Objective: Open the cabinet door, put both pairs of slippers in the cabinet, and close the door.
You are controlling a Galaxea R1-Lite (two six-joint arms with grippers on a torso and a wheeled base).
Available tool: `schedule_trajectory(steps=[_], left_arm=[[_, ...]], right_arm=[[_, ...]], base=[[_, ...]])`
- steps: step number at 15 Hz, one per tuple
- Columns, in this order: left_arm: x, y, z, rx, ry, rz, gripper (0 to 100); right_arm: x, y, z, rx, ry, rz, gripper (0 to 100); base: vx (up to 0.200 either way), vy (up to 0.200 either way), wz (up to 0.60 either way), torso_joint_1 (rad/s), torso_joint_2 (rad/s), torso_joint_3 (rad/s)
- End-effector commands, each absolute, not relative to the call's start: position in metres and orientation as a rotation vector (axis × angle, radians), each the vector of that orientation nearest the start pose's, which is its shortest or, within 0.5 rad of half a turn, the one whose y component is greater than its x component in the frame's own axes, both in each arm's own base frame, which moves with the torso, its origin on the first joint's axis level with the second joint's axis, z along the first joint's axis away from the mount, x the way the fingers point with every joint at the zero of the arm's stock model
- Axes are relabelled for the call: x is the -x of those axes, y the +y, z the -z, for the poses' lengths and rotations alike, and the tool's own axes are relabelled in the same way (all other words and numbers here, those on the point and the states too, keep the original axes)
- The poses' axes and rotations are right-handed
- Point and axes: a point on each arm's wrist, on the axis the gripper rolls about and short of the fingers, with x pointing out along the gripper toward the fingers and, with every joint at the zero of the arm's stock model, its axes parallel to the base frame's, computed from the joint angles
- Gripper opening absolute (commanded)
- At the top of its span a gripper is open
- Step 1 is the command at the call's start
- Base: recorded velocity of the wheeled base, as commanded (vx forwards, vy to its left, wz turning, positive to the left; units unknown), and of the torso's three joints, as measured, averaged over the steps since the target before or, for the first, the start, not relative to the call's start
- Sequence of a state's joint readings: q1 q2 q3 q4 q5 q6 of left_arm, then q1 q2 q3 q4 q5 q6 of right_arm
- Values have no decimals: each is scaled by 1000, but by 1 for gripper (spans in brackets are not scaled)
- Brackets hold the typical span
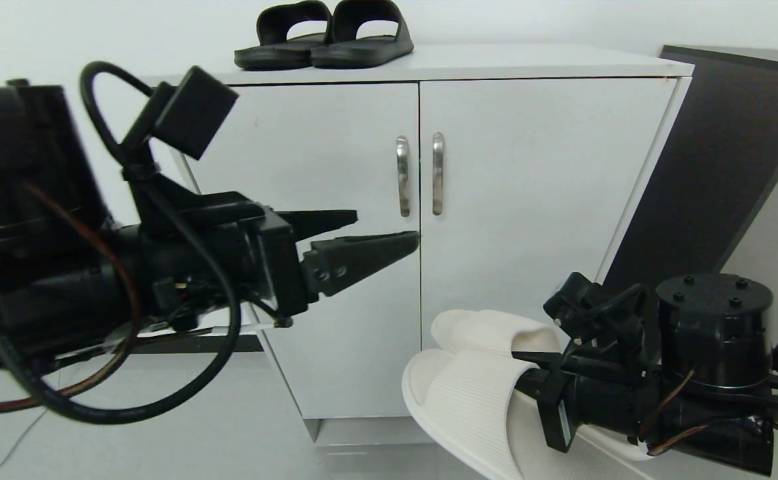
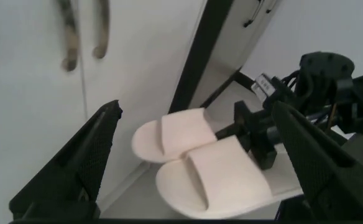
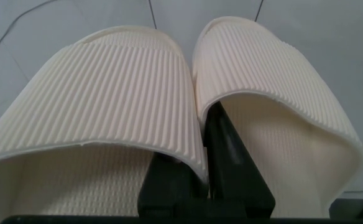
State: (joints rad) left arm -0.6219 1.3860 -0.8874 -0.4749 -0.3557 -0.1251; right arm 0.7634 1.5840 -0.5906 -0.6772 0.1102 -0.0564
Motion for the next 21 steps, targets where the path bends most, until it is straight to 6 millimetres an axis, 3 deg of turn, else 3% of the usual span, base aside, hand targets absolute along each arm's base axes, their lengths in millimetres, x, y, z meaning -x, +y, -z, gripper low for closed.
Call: schedule_trajectory(steps=[1, 5, 8, 11, 16, 21], left_arm=[[-206, -174, -275, 110, 105, 1021, 100], [-234, -200, -295, 163, 67, 1038, 100], [-236, -211, -301, 211, 106, 1093, 100], [-237, -213, -305, 258, 139, 1163, 100], [-255, -225, -299, 260, 140, 1095, 100], [-275, -211, -294, 261, 140, 1020, 100]], right_arm=[[-186, 181, -163, 156, 283, -873, 0], [-186, 179, -165, 155, 277, -869, 0], [-187, 179, -164, 155, 278, -869, 0], [-186, 179, -164, 155, 282, -871, 0], [-186, 180, -162, 157, 286, -874, 0], [-187, 181, -162, 158, 289, -874, 0]], base=[[0, 0, 0, 0, 0, 0], [0, 0, 0, 0, 0, 0], [0, 0, 0, 0, 0, 0], [0, 0, 0, 0, 0, 0], [0, 0, 0, 0, 0, 0], [0, 0, 0, 0, 0, 0]])
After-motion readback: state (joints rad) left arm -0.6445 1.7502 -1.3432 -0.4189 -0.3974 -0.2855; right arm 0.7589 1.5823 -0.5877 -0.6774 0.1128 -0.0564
